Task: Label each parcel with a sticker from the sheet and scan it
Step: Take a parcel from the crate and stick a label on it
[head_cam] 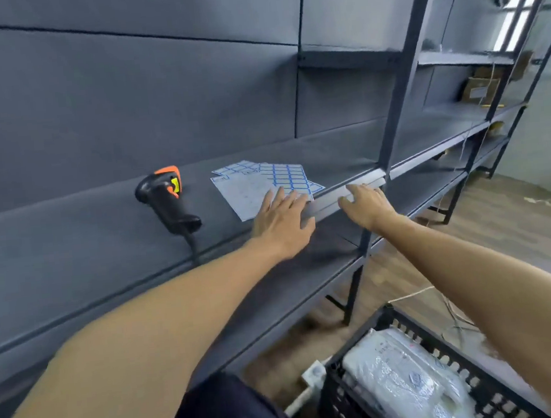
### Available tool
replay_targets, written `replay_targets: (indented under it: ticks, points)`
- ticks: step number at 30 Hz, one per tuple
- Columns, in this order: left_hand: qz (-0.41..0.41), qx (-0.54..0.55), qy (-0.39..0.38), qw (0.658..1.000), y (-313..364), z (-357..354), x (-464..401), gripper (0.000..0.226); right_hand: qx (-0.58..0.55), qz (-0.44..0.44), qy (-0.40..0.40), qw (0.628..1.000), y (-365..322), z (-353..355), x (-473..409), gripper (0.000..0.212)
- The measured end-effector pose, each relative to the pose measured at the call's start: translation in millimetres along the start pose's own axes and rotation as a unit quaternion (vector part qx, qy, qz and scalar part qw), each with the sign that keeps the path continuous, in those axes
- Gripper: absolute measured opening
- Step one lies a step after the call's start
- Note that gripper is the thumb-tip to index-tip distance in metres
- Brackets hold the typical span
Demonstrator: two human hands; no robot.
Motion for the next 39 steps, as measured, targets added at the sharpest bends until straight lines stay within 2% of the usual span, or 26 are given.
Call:
replay_targets:
  ticks: [5,10,14,20,26,31,35,39]
  points:
    - [0.125,-0.044,0.049,0.99,-110.0,67.4,23.8,0.056,0.018,0.152,-0.016,0.988,-133.3,21.5,-61.4,0.044]
    - [0.285,-0.078,0.061,0.953,-218.4,118.4,96.6,0.056,0.002,0.284,-0.035,0.958,-284.7,21.5,-80.9,0.043]
    - [0.398,-0.119,0.084,0.905,-280.8,160.5,178.5,0.053,-0.042,0.384,-0.055,0.921,-405.6,12.1,-46.3,0.041]
    - [0.534,-0.169,0.13,0.818,-327.4,209.5,317.7,0.05,-0.128,0.527,-0.093,0.835,-546.5,1.4,59.7,0.049]
    - [0.619,-0.183,0.137,0.751,-341.1,223.6,433.8,0.049,-0.193,0.618,-0.133,0.75,-621.0,-5.6,163.4,0.046]
    - [0.668,-0.19,0.116,0.71,-342.7,203.2,506.9,0.047,-0.242,0.676,-0.158,0.678,-649.2,-13.5,237.1,0.04]
    - [0.711,-0.146,0.091,0.682,-345.8,162.4,548.5,0.05,-0.249,0.68,-0.206,0.659,-650.7,-45.3,276.2,0.043]
    - [0.736,-0.105,0.063,0.665,-348.9,108.4,572.2,0.05,-0.227,0.663,-0.278,0.657,-643.6,-93.0,299.4,0.045]
Point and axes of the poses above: each hand's wrist, its own x-axis away from the middle knuckle, its own z-axis out of the back of the hand, y = z × x, the point moved 4 cm from there along -x, towards the middle knuckle, and after that the axes turned 14 degrees about z, right-handed, at the moved point
